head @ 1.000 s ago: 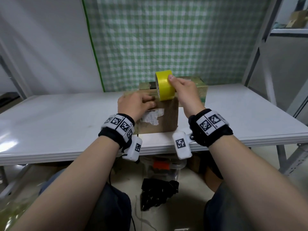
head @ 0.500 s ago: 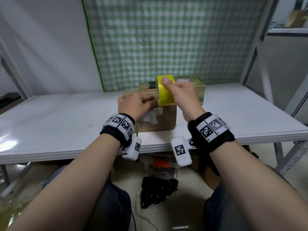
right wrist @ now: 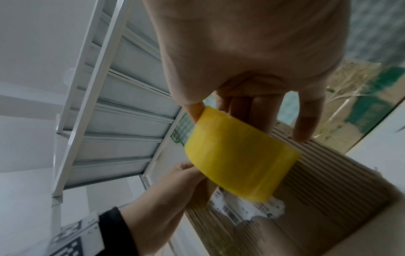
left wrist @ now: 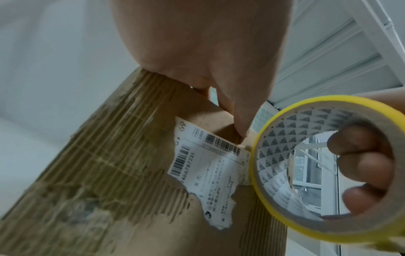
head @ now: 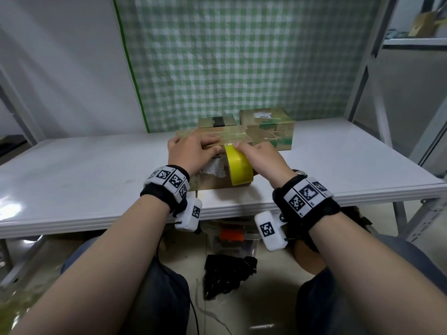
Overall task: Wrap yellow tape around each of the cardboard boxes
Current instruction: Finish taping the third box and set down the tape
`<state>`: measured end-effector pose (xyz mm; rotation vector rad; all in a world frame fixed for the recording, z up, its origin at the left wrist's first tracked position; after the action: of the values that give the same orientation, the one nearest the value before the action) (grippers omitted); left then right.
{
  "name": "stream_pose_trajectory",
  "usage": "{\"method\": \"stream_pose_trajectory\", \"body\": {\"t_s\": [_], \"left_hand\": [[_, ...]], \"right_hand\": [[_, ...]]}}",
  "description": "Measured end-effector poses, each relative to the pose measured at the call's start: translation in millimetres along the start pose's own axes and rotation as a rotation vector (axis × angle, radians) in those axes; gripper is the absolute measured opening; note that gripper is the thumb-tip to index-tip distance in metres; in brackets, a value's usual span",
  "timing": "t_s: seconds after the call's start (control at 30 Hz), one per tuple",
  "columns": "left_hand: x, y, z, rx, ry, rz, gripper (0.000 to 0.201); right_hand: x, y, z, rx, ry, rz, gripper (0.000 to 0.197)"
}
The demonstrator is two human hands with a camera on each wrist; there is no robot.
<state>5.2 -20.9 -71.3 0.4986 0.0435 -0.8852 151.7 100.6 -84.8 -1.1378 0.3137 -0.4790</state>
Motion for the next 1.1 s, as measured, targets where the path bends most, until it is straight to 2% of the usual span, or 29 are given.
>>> {"method": "stream_pose_trajectory", "body": {"t_s": [0.1, 0.2, 0.27, 0.33, 0.4, 0.43, 0.47, 0.53, 0.57, 0.63, 0.77, 0.87, 0.97, 1.1], "left_hand": [[5, -1, -2, -0.001, 0.01, -0.059, 0.035], [12, -10, 1, 0.03, 0.089, -0.104, 0.054], [20, -26, 5, 0.15, 0.209, 0.031, 0.075], [24, -56, -1, 0.476, 0.292, 0.256, 0.09], [25, -74, -19, 0.817, 0.239, 0.409, 0.1], [24, -77, -28, 0.906, 0.173, 0.458, 0.1], [25, -76, -35, 0.932, 0.113, 0.475, 0.089], [23, -74, -38, 0.889, 0.107, 0.446, 0.055], [21, -72, -37, 0.86, 0.126, 0.419, 0.045], [20, -66, -33, 0.851, 0.143, 0.36, 0.037], [18, -63, -25, 0.84, 0.139, 0.307, 0.047], [18, -61, -15, 0.797, 0.164, 0.27, 0.062], [17, -57, -11, 0.782, 0.145, 0.237, 0.074], [18, -62, -19, 0.778, 0.077, 0.3, 0.09]], "right_hand": [[1, 4, -5, -0.07, 0.0, 0.016, 0.052], [6, 4, -4, -0.083, 0.005, 0.03, 0.055], [1, 9, -3, -0.09, 0.008, 0.025, 0.056], [-4, 17, -3, -0.073, 0.015, -0.018, 0.051], [-7, 21, -7, -0.097, -0.026, -0.03, 0.049], [-7, 21, -11, -0.131, -0.055, -0.028, 0.049], [-7, 21, -14, -0.164, -0.072, -0.026, 0.052], [-6, 19, -15, -0.207, -0.067, -0.017, 0.065], [-5, 17, -15, -0.229, -0.048, -0.013, 0.073], [-5, 13, -11, -0.279, -0.002, -0.013, 0.085], [-7, 0, 0, -0.358, 0.052, 0.048, 0.063], [-14, -1, 6, -0.359, 0.075, 0.075, 0.06], [-20, 0, 7, -0.305, 0.038, 0.073, 0.063], [-25, 0, 7, -0.254, -0.001, 0.06, 0.055]]}}
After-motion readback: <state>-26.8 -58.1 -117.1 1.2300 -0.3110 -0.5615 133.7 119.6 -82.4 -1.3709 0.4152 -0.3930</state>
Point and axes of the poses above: each hand's wrist, its own x-axis away from the middle knuckle, its own z-axis out of the back of the hand, y = z × x, the point moved 7 cm from there along -x, towards the middle knuckle, and after that the axes turned 12 degrees about -y, right-handed, at the moved point
